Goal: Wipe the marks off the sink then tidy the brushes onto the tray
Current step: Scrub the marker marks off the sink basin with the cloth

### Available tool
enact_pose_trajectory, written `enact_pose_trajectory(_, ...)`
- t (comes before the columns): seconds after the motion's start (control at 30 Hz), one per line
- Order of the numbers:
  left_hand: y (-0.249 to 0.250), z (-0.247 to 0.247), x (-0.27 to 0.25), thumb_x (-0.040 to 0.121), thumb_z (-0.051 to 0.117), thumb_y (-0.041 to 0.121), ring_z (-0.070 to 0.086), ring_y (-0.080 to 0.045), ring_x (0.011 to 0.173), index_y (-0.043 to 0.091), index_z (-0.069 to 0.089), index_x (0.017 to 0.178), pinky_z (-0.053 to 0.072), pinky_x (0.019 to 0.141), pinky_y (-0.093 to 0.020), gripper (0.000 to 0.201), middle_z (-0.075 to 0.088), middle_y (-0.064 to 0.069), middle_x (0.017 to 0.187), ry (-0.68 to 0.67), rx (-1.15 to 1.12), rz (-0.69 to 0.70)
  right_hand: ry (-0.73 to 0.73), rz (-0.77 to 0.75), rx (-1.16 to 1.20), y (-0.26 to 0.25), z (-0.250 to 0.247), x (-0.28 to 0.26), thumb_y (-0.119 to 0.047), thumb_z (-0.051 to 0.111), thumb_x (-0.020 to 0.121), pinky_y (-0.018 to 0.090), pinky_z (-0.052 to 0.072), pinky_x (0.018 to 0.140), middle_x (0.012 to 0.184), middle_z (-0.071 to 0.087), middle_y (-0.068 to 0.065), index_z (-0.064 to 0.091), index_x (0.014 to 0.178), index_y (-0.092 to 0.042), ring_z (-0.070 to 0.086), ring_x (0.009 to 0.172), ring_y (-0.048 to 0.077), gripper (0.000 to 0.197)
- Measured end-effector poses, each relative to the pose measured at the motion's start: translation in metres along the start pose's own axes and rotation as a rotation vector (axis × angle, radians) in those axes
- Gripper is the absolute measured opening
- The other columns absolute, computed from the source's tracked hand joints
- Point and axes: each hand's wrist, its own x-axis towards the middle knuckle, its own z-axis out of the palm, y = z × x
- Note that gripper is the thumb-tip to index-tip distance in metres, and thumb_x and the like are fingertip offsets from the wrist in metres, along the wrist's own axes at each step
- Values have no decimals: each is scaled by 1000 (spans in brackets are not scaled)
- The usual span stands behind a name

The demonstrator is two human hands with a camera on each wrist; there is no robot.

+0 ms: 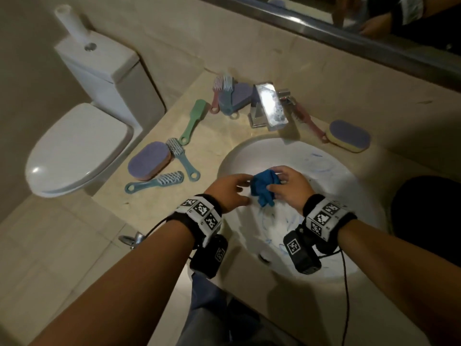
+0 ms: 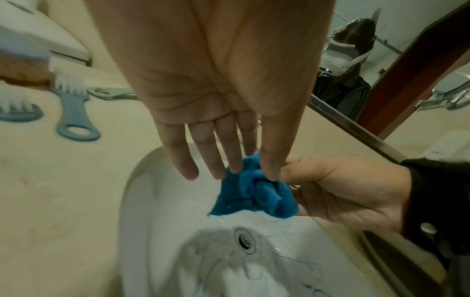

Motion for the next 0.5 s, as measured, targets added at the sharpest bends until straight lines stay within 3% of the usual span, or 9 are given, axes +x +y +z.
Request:
enact_pose_trajectory(0.1, -18, -18, 14, 87, 65, 26, 38, -24, 134, 19, 25, 147, 33, 104, -28, 73, 34, -8, 149, 45, 315, -47, 58, -3, -124, 15, -3, 31, 10, 59, 80, 33, 54, 64, 96, 57, 10, 50, 95, -19, 60, 84, 27, 33)
enact_pose_trajectory(0.2, -36, -26, 36, 81, 71, 27, 18, -27, 144, 13, 7, 151, 22, 113, -31, 96, 7, -12, 158, -3, 458, -79, 116, 6, -279, 32, 1, 70, 4, 60, 79, 41, 55, 77, 96, 61, 8, 52, 81, -33, 62, 93, 32, 38)
enact_pose_trajectory(0.23, -42, -26, 43, 78, 75, 28, 10, -26, 146, 11, 0, 151, 17, 116, -32, 106, -2, -12, 158, -20, 512, -75, 125, -9, -305, 36, 4, 82, 4, 58, 81, 35, 55, 78, 96, 61, 9, 54, 84, -31, 61, 93, 32, 35)
enact_pose_trajectory(0.3, -55, -26, 57, 70, 81, 31, -1, -26, 147, 8, -9, 149, 13, 120, -37, 122, -13, -13, 158, -57, 640, -71, 151, -31, -339, 42, 15, 101, 7, 50, 86, 9, 48, 68, 98, 56, 12, 56, 99, -15, 56, 92, 26, 26)
enact_pose_trajectory(0.33, -60, -25, 63, 67, 83, 33, -4, -27, 147, 7, -11, 149, 14, 120, -39, 127, -16, -13, 157, -75, 686, -79, 150, -39, -331, 47, 23, 109, 7, 47, 88, 2, 42, 65, 101, 55, 14, 57, 103, -9, 53, 93, 24, 25)
enact_pose_trajectory(0.4, -66, -25, 71, 63, 85, 37, -9, -28, 146, 5, -15, 147, 13, 119, -41, 134, -21, -14, 156, -98, 740, -92, 99, -55, -377, 61, 48, 116, 1, 52, 89, 9, 42, 83, 110, 57, 9, 61, 111, -8, 54, 103, 22, 26)
enact_pose_trajectory(0.47, -67, -28, 75, 61, 85, 39, -13, -29, 146, 4, -20, 146, 12, 120, -43, 140, -24, -15, 154, -132, 796, -85, 18, -71, -500, 78, 70, 110, -7, 62, 86, 28, 41, 101, 125, 53, 10, 62, 117, -11, 53, 115, 27, 31)
enact_pose_trajectory(0.5, -67, -29, 76, 59, 86, 39, -14, -30, 145, 3, -22, 145, 12, 120, -43, 143, -26, -15, 154, -149, 825, -82, -11, -73, -475, 87, 79, 104, -7, 64, 85, 35, 40, 104, 132, 49, 14, 62, 116, -11, 50, 121, 32, 31)
